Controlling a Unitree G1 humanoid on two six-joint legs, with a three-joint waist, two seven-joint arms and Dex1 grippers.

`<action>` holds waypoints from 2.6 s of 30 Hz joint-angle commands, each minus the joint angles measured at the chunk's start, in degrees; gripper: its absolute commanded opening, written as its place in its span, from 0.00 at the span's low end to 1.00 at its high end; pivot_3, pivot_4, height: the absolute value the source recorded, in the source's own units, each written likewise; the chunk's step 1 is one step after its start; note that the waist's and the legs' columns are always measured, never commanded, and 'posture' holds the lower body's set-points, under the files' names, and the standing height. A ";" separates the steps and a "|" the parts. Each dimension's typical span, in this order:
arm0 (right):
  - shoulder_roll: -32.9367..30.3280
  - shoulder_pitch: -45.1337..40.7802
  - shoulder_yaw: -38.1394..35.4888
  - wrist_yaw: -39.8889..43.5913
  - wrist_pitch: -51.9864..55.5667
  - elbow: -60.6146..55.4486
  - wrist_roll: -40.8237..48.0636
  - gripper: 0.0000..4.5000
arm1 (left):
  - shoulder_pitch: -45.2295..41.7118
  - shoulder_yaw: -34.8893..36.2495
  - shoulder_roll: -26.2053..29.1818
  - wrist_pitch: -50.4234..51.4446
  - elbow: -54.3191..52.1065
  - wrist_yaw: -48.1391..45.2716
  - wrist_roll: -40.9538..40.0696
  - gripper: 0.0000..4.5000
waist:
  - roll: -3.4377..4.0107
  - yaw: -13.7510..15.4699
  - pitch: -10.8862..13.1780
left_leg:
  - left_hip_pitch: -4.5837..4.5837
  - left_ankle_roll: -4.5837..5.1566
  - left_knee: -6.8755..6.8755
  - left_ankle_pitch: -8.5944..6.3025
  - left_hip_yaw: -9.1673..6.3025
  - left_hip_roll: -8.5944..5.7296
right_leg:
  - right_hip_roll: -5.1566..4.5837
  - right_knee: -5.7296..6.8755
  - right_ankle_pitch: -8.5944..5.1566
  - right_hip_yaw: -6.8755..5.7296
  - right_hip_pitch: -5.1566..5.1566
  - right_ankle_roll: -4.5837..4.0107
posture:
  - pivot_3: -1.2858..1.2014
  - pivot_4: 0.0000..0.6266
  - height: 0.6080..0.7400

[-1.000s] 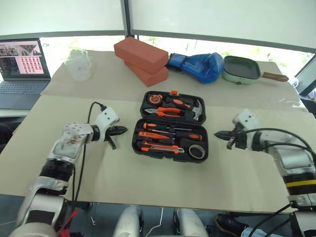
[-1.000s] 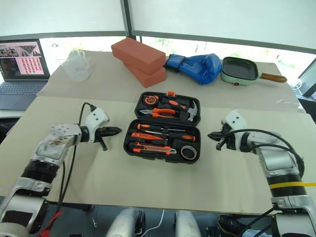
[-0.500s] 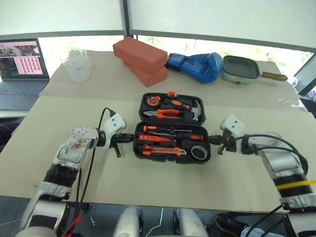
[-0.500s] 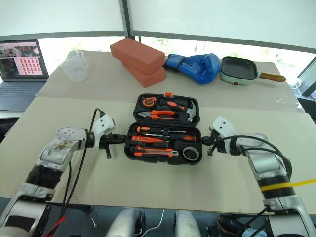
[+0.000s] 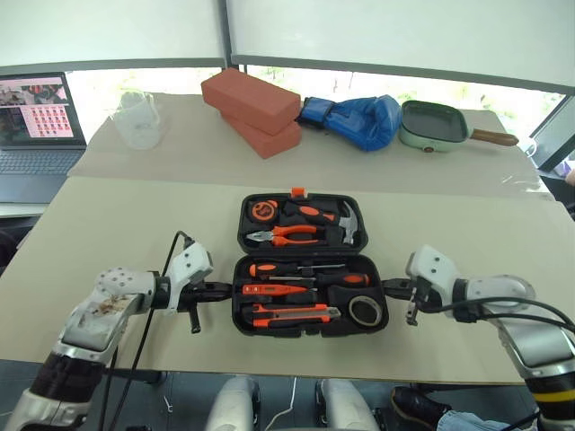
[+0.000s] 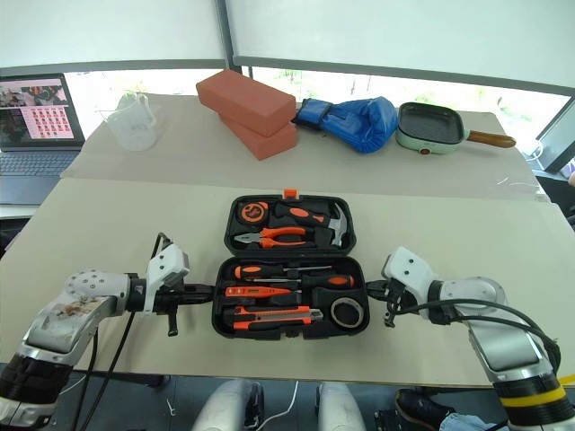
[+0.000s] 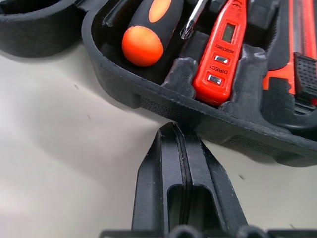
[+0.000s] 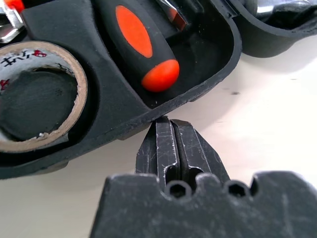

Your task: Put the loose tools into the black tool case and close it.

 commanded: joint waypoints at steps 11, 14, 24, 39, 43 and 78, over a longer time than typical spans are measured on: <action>-4.52 4.53 -9.02 -2.91 4.89 -2.74 2.53 0.06 | 0.60 6.30 6.01 -0.23 9.06 6.35 2.36 0.18 | 0.02 -0.14 -0.01 | 0.44 -0.03 -0.02 0.01 0.06 0.06 | 0.02 0.11 -0.03 0.00 0.28 -0.12 | 0.52 0.24 0.99; -5.75 -0.96 -10.76 -2.54 8.42 2.20 5.00 0.26 | -6.60 8.28 5.13 6.02 13.63 8.18 -1.37 0.41 | 0.02 -0.23 -0.01 | 0.54 -0.10 -0.01 0.06 0.09 0.06 | 0.04 0.15 -0.02 0.01 0.34 -0.16 | 0.52 0.24 0.99; 3.85 -29.33 -3.54 -6.26 23.39 19.80 8.67 0.98 | -33.67 7.68 -7.53 31.40 24.51 18.28 -8.05 1.00 | -0.02 -0.45 0.00 | 0.14 -0.11 0.07 0.08 -0.01 -0.14 | 0.08 0.21 0.04 0.01 0.07 -0.07 | 0.52 0.24 0.99; 14.43 -43.36 0.73 -12.15 25.97 40.02 5.06 0.59 | -38.18 2.21 -14.11 30.69 31.02 21.43 -4.98 0.94 | -0.01 -0.56 0.00 | -0.16 -0.13 -0.01 0.09 -0.05 -0.16 | -0.01 0.30 0.08 -0.03 -0.15 -0.02 | 0.52 0.24 0.99; 15.12 -43.95 1.04 -12.20 25.81 40.55 4.66 0.30 | -37.36 1.49 -14.54 29.88 30.51 21.91 -4.36 0.68 | -0.01 -0.47 0.00 | -0.14 -0.13 0.00 0.09 -0.06 -0.15 | -0.02 0.29 0.09 -0.04 -0.12 -0.01 | 0.52 0.24 0.99; 17.84 -27.95 -3.09 -19.49 -4.84 12.65 -3.22 0.00 | -26.52 5.05 -20.70 -3.37 9.15 22.12 -0.36 0.00 | 0.02 -0.46 0.02 | -0.62 -0.18 -0.08 0.12 -0.07 -0.15 | -0.09 0.20 0.21 -0.05 -0.54 0.07 | 0.52 0.24 0.99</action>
